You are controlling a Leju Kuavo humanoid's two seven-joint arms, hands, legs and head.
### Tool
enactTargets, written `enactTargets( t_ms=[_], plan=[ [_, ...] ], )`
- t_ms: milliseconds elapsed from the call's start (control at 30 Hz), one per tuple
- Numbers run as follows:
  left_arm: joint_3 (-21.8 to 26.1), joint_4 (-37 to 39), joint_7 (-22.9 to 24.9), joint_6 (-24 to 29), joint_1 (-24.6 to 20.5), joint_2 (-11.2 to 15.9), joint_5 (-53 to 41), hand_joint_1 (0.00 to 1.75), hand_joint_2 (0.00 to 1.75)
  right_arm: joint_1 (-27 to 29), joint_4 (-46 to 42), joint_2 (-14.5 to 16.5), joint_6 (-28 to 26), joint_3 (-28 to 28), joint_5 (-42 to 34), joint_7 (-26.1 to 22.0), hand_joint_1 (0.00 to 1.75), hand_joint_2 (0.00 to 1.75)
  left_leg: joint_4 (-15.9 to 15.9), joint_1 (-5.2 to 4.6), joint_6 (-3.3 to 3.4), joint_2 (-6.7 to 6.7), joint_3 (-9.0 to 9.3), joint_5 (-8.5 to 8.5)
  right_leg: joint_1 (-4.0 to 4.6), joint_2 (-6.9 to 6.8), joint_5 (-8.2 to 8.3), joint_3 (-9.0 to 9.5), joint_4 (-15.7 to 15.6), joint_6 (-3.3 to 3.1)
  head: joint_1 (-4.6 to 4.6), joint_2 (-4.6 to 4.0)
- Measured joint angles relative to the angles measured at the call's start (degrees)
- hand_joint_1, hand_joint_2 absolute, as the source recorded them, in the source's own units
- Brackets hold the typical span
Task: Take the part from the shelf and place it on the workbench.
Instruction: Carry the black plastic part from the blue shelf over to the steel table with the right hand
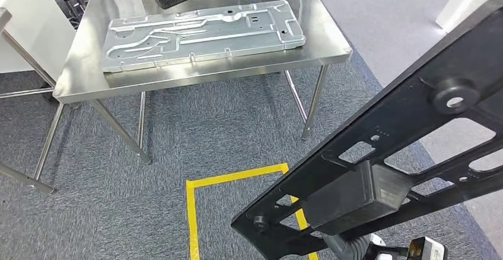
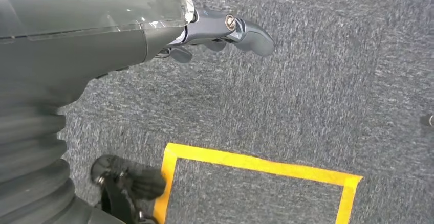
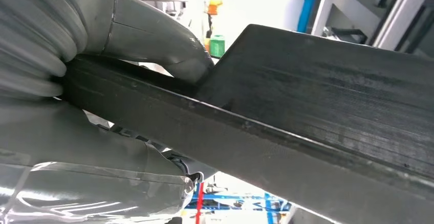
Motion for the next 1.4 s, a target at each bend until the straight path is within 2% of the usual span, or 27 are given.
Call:
enactTargets(
  t_ms=[33,67,100,167,233,300,400,467,533,567,600,633,700,733,767,867,900,967,1000,1067,1100,1133,1167,1233,1267,1300,1400],
  plan=[
    [0.0,0.0,0.0,0.0,0.1,0.0,0.0,0.0,1.75,0.0,0.0,0.1,0.0,0.0,0.0,0.0,1.75,1.75,3.9,0.02,-0.12,-0.09,-2.13,-1.38,0.07,0.1,-0.12,0.08,0.0,-0.1,0.0,0.0],
    [0.0,0.0,0.0,0.0,0.1,0.0,0.0,0.0,1.75,0.0,0.1,0.1,0.0,0.0,0.0,0.0,1.75,1.75,6.1,0.03,-0.15,-0.11,-3.53,-1.55,0.13,0.25,-0.26,0.25,0.0,-0.13,0.0,0.0],
    [0.0,0.0,0.0,0.0,0.2,0.0,0.0,0.0,1.75,0.0,0.2,0.2,0.0,0.0,0.0,0.0,1.75,1.75,6.2,0.04,-0.08,-0.12,-3.98,-0.54,0.19,0.43,-0.46,0.52,0.0,-0.12,0.0,0.0],
    [0.0,0.0,0.0,0.0,0.2,0.0,0.0,0.0,1.75,-0.1,0.3,0.3,0.0,0.0,0.0,0.0,1.75,1.75,-0.2,0.01,0.36,-0.16,-1.55,4.28,0.26,0.76,-0.98,1.35,0.0,0.05,0.0,0.0],
    [0.0,0.0,0.0,0.1,0.2,0.1,0.0,0.0,1.75,-0.1,0.3,0.4,0.1,0.0,-0.1,0.0,1.75,1.75,-7.5,-0.3,1.1,-0.32,1.55,7.18,0.37,1.0,-1.53,1.9,0.1,0.5,-0.01,0.0],
    [0.0,0.0,0.0,0.3,0.1,0.1,0.0,0.0,1.75,-0.2,0.4,0.6,0.2,0.0,-0.1,0.0,1.75,1.75,-10.2,-0.65,1.84,-0.41,2.55,7.06,0.35,1.17,-1.62,2.02,0.1,1.19,-0.01,0.0],
    [0.0,0.0,0.0,0.6,0.2,0.1,0.1,0.0,1.75,-0.3,0.5,0.8,0.2,0.0,0.0,0.0,1.75,1.75,-11.2,-0.45,2.93,-0.39,3.81,6.89,0.2,1.1,-1.83,2.01,1.8,2.22,0.0,0.0],
    [0.0,0.0,-0.1,0.6,0.1,0.1,0.1,0.0,1.75,-0.5,0.6,0.8,0.3,0.0,0.0,0.0,1.75,1.75,-11.5,-0.29,3.4,-0.4,4.97,6.54,0.05,0.95,-4.09,-0.48,6.8,2.69,0.0,0.0],
    [0.1,0.0,-0.2,0.7,0.1,0.0,0.1,0.0,1.75,-0.6,0.7,0.9,0.3,0.0,0.0,0.0,1.75,1.75,-11.5,-0.3,3.54,-0.4,5.72,5.8,-0.07,0.87,-6.65,-5.31,14.1,3.13,0.0,0.0],
    [0.1,0.0,-0.2,0.7,0.2,0.0,0.1,0.0,1.75,-0.6,0.8,0.9,0.3,0.0,0.0,0.0,1.75,1.75,-11.5,-0.31,3.48,-0.41,6.19,5.35,-0.14,0.82,-7.04,-7.31,16.3,3.3,0.0,0.0],
    [0.1,0.0,-0.3,0.7,0.2,-0.1,0.0,0.0,1.75,-0.6,0.8,0.9,0.1,0.0,0.0,0.0,1.75,1.75,-11.5,-0.3,3.42,-0.42,6.8,4.85,-0.2,0.77,-6.44,-8.44,16.7,3.42,0.0,0.0],
    [0.1,0.0,-0.3,0.6,0.3,-0.1,-0.1,0.0,1.75,-0.6,0.9,0.9,0.0,0.0,0.0,0.0,1.75,1.75,-11.5,-0.28,3.32,-0.44,7.61,4.26,-0.25,0.7,-4.79,-8.43,14.8,3.41,0.0,0.0],
    [0.1,0.0,-0.3,0.5,0.2,-0.1,-0.2,0.0,1.75,-0.6,0.9,0.9,-0.2,0.0,0.0,0.0,1.75,1.75,-11.5,-0.28,3.0,-0.4,9.29,2.91,-0.24,0.45,0.39,-6.64,7.6,3.01,0.0,0.0],
    [0.1,0.0,-0.3,0.4,0.2,-0.1,-0.3,0.0,1.75,-0.6,0.9,0.9,-0.2,0.1,0.0,0.0,1.75,1.75,-11.5,-0.32,2.73,-0.4,9.9,2.28,-0.1,0.32,2.06,-5.81,4.6,2.6,-0.01,0.0],
    [0.1,0.0,-0.3,0.4,0.1,-0.1,-0.4,0.0,1.75,-0.6,0.9,0.9,-0.2,0.1,-0.1,0.0,1.75,1.75,-11.7,-0.35,2.39,-0.36,10.26,1.76,0.06,0.24,3.08,-5.35,2.9,2.16,-0.02,0.0],
    [0.1,0.0,-0.3,0.2,-0.1,-0.1,-0.6,0.0,1.75,-0.5,0.9,0.9,-0.3,0.1,-0.2,0.0,1.75,1.75,-11.5,-0.4,1.3,-0.28,11.07,1.74,0.2,0.51,2.63,-4.38,1.6,0.81,-0.05,0.0],
    [0.1,0.0,-0.3,0.2,-0.2,-0.1,-0.6,0.0,1.75,-0.5,0.9,0.9,-0.3,0.1,-0.2,0.0,1.75,1.75,-9.7,-0.36,1.01,-0.29,10.55,2.28,0.14,0.59,2.3,-3.58,1.1,0.4,-0.05,0.0],
    [0.0,0.0,-0.3,0.2,-0.3,-0.1,-0.6,0.0,1.75,-0.6,0.8,0.9,-0.2,0.0,-0.2,0.0,1.75,1.75,-3.2,-0.21,0.51,-0.36,6.75,2.58,0.05,0.61,1.47,-1.62,0.4,-0.16,-0.05,0.0],
    [0.1,0.0,-0.3,0.2,-0.2,-0.1,-0.6,0.0,1.75,-0.6,0.8,0.9,-0.2,0.0,-0.2,0.0,1.75,1.75,0.7,-0.17,0.3,-0.38,4.02,1.75,0.09,0.62,0.89,-0.73,0.1,-0.31,-0.05,0.0],
    [0.1,0.0,-0.3,0.2,0.0,-0.1,-0.7,0.0,1.75,-0.6,0.8,0.9,-0.2,0.0,-0.3,0.0,1.75,1.75,5.5,-0.14,0.06,-0.39,-0.78,-2.02,0.16,0.79,-0.48,1.09,-0.1,-0.42,-0.05,0.0],
    [0.1,0.0,-0.3,0.2,0.1,-0.1,-0.7,0.0,1.75,-0.6,0.8,0.9,-0.2,0.0,-0.4,0.0,1.75,1.75,5.8,-0.14,0.11,-0.39,-2.3,-3.53,0.21,0.9,-1.26,2.13,-0.1,-0.44,-0.05,0.0],
    [0.1,0.0,-0.3,0.1,0.2,-0.1,-0.7,0.0,1.75,-0.6,0.8,0.9,-0.2,0.0,-0.4,0.0,1.75,1.75,4.3,-0.14,0.3,-0.39,-3.13,-3.7,0.29,0.98,-2.12,3.3,-0.1,-0.43,-0.05,0.0],
    [0.1,0.0,-0.3,0.1,0.2,-0.1,-0.7,0.0,1.75,-0.6,0.8,0.9,-0.2,0.0,-0.5,0.0,1.75,1.75,1.7,-0.17,0.62,-0.39,-3.37,-2.19,0.38,1.04,-2.99,4.46,-0.1,-0.41,-0.05,0.0],
    [0.1,0.0,-0.3,0.2,0.3,0.0,-0.8,0.0,1.75,-0.6,0.9,0.9,-0.2,0.0,-0.6,0.0,1.75,1.75,-4.9,-0.43,1.43,-0.49,-3.15,5.41,0.56,1.21,-4.68,6.47,-0.1,-0.26,-0.04,0.0],
    [0.1,0.0,-0.2,0.2,0.5,0.0,-0.8,0.0,1.75,-0.6,0.9,0.9,-0.2,0.0,-0.5,0.0,1.75,1.75,-7.0,-0.66,1.72,-0.55,-2.83,8.48,0.62,1.37,-5.46,7.16,-0.2,-0.03,-0.04,0.0],
    [0.1,0.0,-0.2,0.2,0.5,0.1,-0.8,0.0,1.75,-0.6,0.8,1.0,-0.2,0.0,-0.5,0.0,1.75,1.75,-8.2,-0.89,2.02,-0.63,-2.51,10.48,0.59,1.53,-6.02,7.86,-0.1,0.28,-0.04,0.0],
    [0.1,0.0,-0.2,0.3,0.1,0.4,-1.0,0.0,1.75,-0.7,0.4,1.0,-0.2,0.0,-0.4,0.0,1.75,1.75,-9.3,-1.03,2.95,-0.76,-0.41,10.12,0.4,1.54,-5.57,8.25,2.3,1.35,-0.04,0.0]
  ],
)
